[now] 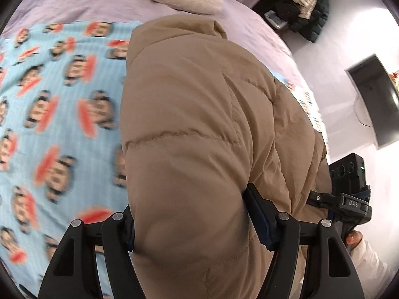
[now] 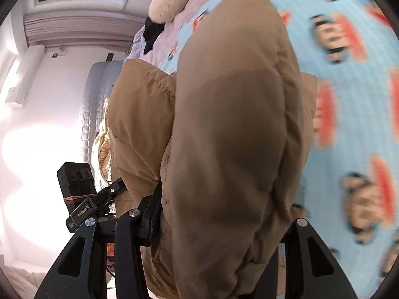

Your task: Fold large clothes

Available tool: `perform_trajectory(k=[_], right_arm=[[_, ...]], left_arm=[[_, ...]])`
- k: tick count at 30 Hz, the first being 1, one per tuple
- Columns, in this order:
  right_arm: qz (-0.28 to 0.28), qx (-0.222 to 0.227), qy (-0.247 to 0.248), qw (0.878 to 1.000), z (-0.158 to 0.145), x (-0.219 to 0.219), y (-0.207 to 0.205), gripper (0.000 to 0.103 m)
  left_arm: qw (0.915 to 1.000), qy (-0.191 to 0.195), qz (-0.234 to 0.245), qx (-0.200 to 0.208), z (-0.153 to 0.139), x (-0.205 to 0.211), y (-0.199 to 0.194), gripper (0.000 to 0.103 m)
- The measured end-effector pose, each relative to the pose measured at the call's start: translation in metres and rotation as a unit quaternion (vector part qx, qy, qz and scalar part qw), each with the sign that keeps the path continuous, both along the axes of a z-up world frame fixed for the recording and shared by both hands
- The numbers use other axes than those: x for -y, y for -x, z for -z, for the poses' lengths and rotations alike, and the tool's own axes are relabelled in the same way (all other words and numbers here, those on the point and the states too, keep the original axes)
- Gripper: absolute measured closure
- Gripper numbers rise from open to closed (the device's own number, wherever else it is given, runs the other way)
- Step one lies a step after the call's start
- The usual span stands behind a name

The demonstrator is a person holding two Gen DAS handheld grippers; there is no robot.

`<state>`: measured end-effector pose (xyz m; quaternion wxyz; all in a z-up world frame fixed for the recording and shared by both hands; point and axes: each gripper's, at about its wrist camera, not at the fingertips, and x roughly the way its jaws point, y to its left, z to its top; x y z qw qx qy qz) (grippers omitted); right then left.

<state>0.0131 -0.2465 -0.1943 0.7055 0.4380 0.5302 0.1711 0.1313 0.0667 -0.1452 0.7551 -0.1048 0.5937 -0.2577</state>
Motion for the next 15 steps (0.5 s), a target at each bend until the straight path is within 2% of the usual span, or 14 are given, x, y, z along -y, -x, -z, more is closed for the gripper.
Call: perform_trajectory(k=[5,8,10,11,15], right_arm=[[-0.014,-0.016,0.009,1.000,0.037,-0.063,-0.041,0.053],[0.000,-0.031,0.016,0.999,0.054,-0.074,-0.044,0.051],[0.012,-0.042,0.025,0.999,0.055,-0.072,-0.042,0.044],[0.014,-0.052,0.037,0.998,0.054,-0.071,-0.039,0.042],[0.012,-0.072,0.105,0.992,0.024,-0.060,-0.029,0.041]], left_arm=[[0.9989,-0.035,-0.026,-0.015,0.048,-0.053,-0.030,0.028],[0.9979,-0.015,-0.046,-0.042,0.073,-0.075,-0.037,0.021],[0.9977,-0.011,-0.050,-0.045,0.074,-0.079,-0.037,0.021],[0.9980,-0.023,-0.047,-0.035,0.068,-0.078,-0.035,0.021],[0.9957,-0.077,-0.032,0.040,0.033,-0.079,-0.022,0.021]])
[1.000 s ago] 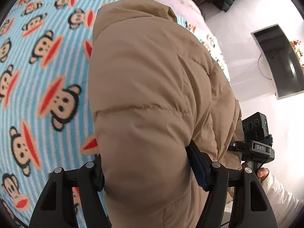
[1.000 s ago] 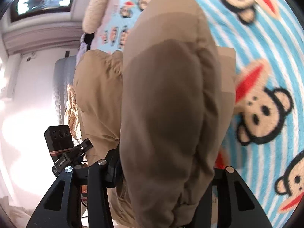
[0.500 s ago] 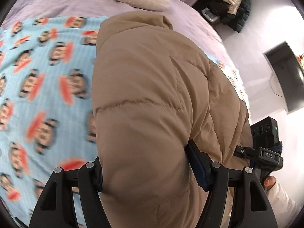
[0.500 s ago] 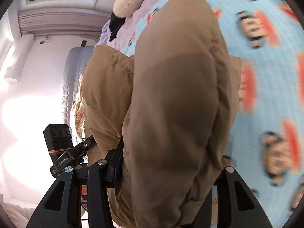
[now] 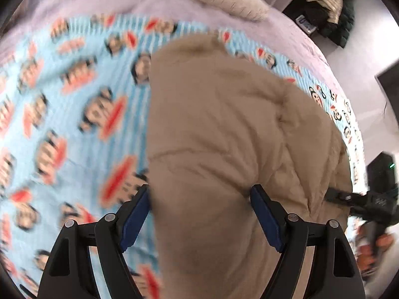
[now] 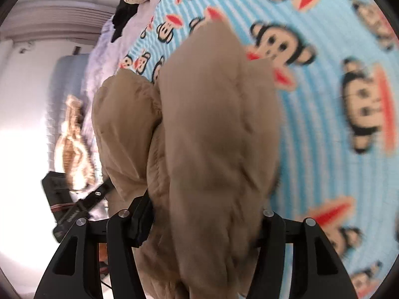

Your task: Fold large clothes

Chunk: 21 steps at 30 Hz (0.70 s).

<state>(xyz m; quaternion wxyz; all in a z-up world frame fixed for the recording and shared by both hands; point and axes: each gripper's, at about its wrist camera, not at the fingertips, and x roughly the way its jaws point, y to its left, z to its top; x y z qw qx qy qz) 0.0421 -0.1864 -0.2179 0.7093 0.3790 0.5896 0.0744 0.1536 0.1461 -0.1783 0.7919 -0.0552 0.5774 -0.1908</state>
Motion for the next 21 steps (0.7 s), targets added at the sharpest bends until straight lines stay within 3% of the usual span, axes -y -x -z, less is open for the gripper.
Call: perform_trajectory(k=[3,4,5,6,8,10,14,17,21], right_arm=[[0.016,0.021,0.076,0.997,-0.044,0.011,0.012,0.042],[0.022,0.042,0.109,0.993,-0.064,0.013,0.018,0.051],[0.023,0.056,0.121,0.991,-0.077,0.013,0.017,0.070],[0.022,0.069,0.125,0.990,-0.089,0.013,0.019,0.076],[0.012,0.095,0.113,0.989,-0.108,0.008,0.015,0.076],[-0.021,0.104,0.114,0.988,-0.114,-0.024,0.006,0.077],[-0.084,0.066,0.172,0.979,-0.090,-0.077,0.001,0.077],[-0.079,0.026,0.209,0.974,-0.058,-0.080,0.014,0.077],[-0.030,0.000,0.176,0.984,-0.027,-0.065,0.027,0.076]], left_arm=[[0.9989,-0.007,0.003,0.047,-0.029,-0.005,-0.006,0.021],[0.9981,-0.008,0.002,0.061,-0.037,-0.006,-0.014,0.021],[0.9977,-0.006,0.002,0.068,-0.042,-0.002,-0.027,0.021],[0.9975,-0.006,0.003,0.070,-0.043,0.003,-0.039,0.021],[0.9978,-0.007,0.006,0.065,-0.036,0.017,-0.061,0.021],[0.9983,-0.022,0.008,0.054,-0.026,0.038,-0.068,0.021],[0.9953,-0.081,0.026,0.047,0.008,0.081,-0.076,0.021],[0.9932,-0.094,0.040,0.055,0.019,0.097,-0.076,0.017],[0.9901,-0.115,0.055,0.058,0.024,0.108,-0.075,0.015]])
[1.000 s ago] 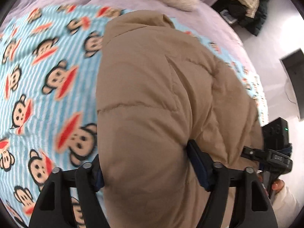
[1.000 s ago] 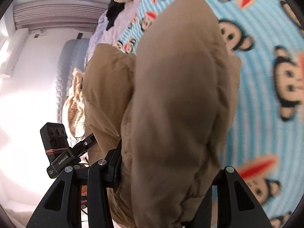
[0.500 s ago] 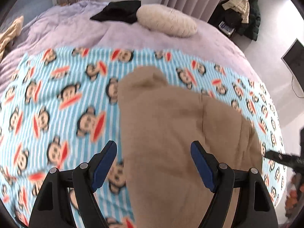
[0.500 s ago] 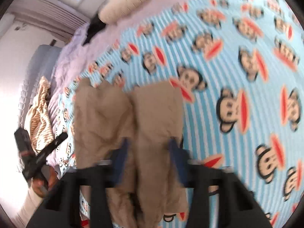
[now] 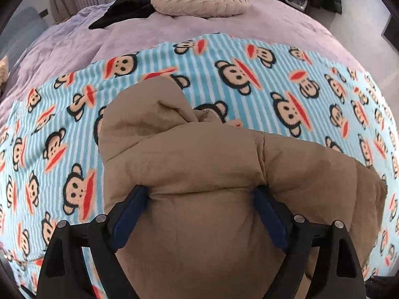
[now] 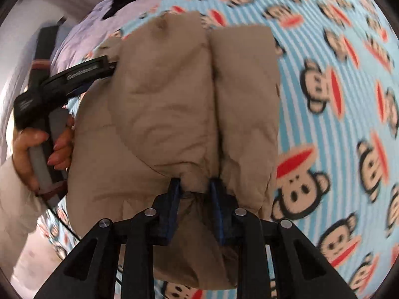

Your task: Fold large clothes

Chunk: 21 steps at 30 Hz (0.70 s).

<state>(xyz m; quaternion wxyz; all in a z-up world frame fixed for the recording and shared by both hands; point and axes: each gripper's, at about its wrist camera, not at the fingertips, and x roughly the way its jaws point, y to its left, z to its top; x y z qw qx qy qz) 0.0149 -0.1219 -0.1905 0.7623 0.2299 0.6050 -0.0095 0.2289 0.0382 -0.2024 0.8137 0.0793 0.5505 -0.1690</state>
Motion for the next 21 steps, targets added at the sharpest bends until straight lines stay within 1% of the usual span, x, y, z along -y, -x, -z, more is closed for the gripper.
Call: perform_trajectory(k=[4,7,10,13,15,17,18,21], right_arm=[[0.008,-0.005,-0.004,1.000,0.008,0.000,0.004,0.075],[0.014,-0.010,-0.005,1.000,0.008,-0.001,0.007,0.075],[0.025,-0.010,-0.009,1.000,0.010,-0.001,0.010,0.074],[0.037,-0.011,-0.012,0.999,0.010,0.001,0.011,0.072],[0.039,-0.012,-0.008,0.999,0.007,0.002,0.012,0.072],[0.036,-0.011,0.003,0.999,-0.002,0.000,0.018,0.071],[0.034,-0.010,0.008,0.999,-0.008,-0.001,0.023,0.071],[0.033,-0.008,0.015,0.999,-0.020,-0.002,0.038,0.071]], left_arm=[[1.0000,0.002,0.001,0.002,-0.017,-0.011,0.011,0.015],[0.9998,0.015,0.003,0.008,-0.036,-0.033,0.033,0.015],[0.9998,0.016,-0.001,0.013,-0.052,-0.062,0.067,0.015],[0.9998,0.015,-0.002,0.010,-0.059,-0.088,0.107,0.015],[0.9998,0.017,-0.002,0.003,-0.058,-0.101,0.133,0.015],[0.9999,0.006,0.002,-0.009,-0.050,-0.108,0.152,0.015],[0.9998,-0.005,0.004,-0.020,-0.041,-0.111,0.162,0.015],[0.9992,-0.013,-0.009,-0.037,-0.025,-0.117,0.176,0.013]])
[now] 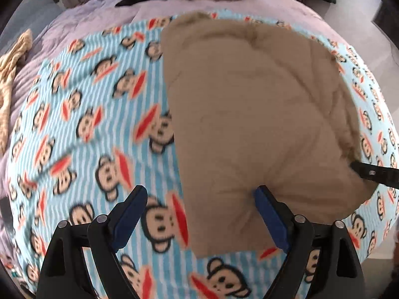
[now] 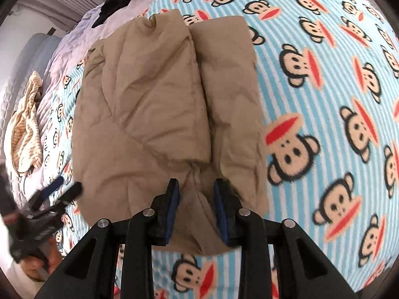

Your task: Fold large clothes

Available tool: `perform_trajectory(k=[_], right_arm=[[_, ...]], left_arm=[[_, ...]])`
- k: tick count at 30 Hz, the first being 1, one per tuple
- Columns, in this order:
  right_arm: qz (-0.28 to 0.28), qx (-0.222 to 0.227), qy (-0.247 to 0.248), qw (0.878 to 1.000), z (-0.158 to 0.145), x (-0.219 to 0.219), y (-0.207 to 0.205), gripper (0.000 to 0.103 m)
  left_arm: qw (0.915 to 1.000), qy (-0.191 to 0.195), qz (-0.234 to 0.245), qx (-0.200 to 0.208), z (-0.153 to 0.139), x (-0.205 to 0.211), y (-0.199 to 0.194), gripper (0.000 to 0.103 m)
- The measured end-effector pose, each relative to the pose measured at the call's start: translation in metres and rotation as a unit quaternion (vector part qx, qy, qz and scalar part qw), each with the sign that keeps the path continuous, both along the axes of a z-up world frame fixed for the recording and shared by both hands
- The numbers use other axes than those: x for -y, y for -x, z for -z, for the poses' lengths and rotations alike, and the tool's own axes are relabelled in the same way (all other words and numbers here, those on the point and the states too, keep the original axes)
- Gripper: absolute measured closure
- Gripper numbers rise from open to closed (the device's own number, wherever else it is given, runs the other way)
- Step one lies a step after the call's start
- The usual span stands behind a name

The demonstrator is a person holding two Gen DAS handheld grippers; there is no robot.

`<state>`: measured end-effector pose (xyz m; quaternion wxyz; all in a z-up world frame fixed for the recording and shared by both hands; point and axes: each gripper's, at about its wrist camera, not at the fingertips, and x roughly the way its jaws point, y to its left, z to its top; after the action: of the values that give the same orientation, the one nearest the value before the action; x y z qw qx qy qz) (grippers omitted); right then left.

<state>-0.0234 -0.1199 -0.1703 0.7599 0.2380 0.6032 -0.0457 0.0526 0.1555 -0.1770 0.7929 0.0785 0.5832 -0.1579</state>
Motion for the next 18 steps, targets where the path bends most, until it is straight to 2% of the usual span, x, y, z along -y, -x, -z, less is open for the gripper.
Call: perform_trajectory(k=[3,6,18], right_arm=[[-0.002,-0.014,0.003,1.000,0.000,-0.002,0.011,0.071],[0.006,-0.027,0.001,1.000,0.002,-0.002,0.016,0.071],[0.019,-0.025,-0.005,0.999,-0.022,-0.002,0.028,0.064]], left_arm=[[0.9997,0.009,-0.014,-0.017,0.004,-0.003,0.000,0.013],[0.9998,0.005,-0.013,-0.015,0.001,-0.003,0.001,0.013],[0.9995,0.006,-0.024,-0.018,-0.019,-0.008,0.006,0.013]])
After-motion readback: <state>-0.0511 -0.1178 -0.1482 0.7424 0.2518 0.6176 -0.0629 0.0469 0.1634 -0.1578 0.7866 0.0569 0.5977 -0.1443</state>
